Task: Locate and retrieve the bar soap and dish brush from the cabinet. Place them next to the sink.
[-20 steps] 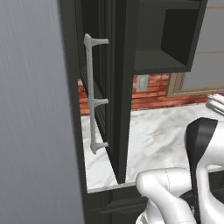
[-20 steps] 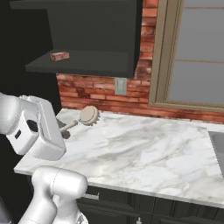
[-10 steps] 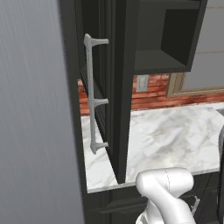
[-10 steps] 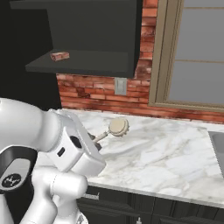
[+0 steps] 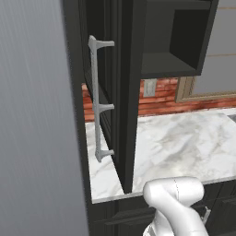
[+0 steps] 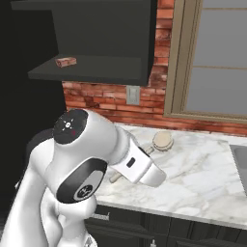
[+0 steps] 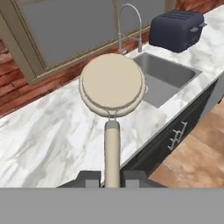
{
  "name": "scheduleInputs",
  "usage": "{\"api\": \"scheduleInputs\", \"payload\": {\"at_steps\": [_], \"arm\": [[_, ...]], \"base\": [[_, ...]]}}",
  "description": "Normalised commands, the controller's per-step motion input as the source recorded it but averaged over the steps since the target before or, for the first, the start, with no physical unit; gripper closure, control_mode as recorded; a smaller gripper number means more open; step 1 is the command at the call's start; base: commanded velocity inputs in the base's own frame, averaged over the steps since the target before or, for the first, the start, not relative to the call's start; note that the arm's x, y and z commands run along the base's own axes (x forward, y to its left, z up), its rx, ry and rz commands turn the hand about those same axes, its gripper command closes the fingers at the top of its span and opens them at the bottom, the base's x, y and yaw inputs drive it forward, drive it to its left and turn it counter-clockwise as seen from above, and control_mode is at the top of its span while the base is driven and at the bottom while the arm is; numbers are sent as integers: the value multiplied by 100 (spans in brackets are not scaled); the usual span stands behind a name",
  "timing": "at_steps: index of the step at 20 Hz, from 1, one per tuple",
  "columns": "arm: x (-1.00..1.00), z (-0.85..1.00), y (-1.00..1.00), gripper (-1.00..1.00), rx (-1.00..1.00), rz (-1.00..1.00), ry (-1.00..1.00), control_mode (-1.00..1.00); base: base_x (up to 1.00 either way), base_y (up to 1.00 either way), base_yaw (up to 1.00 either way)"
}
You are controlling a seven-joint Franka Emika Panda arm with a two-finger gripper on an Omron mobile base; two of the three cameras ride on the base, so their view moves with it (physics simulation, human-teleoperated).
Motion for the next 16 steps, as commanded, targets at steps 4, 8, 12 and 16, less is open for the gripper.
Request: {"api": "scheduleInputs", "payload": {"at_steps": [4,8,12,16], "arm": [[55,-27,-55,100,0,9,30,-100],[53,-28,-60,100,1,11,23,-100],[32,-29,-59,100,8,16,2,-100],[20,-28,-39,100,5,21,-2,-100]], "base": [[0,0,0],[0,0,0],[0,0,0],[0,0,0]]}}
